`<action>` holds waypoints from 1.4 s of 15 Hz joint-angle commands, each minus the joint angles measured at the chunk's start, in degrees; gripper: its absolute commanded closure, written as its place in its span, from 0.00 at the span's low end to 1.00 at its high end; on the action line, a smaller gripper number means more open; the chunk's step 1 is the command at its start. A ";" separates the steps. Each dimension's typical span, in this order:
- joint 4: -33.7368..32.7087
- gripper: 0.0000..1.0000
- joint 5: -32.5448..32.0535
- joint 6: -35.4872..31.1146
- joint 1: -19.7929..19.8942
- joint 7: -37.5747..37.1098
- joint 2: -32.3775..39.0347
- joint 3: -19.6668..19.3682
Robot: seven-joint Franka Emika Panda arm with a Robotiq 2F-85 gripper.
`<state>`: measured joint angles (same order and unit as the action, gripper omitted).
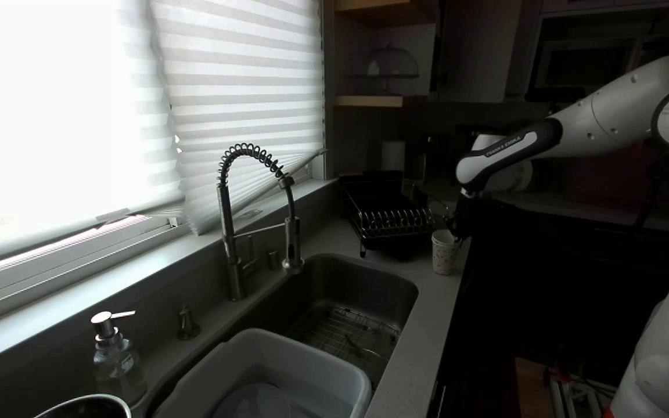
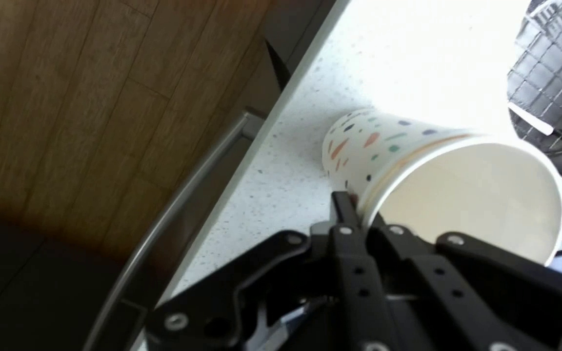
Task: Stack the cups and put them in the sink
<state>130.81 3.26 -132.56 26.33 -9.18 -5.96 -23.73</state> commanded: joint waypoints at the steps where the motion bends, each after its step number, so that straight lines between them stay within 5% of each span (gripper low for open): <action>1: 0.09 0.99 1.43 4.13 -2.61 3.05 -3.81 1.35; 7: -2.07 0.99 5.66 7.37 -9.92 8.30 -8.08 6.35; 18: -2.12 0.99 3.06 6.67 -8.43 5.16 -7.56 5.97; 21: -1.26 0.99 3.94 1.79 -9.59 4.98 -4.57 6.80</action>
<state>129.00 6.35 -126.92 17.68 -4.03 -13.17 -17.47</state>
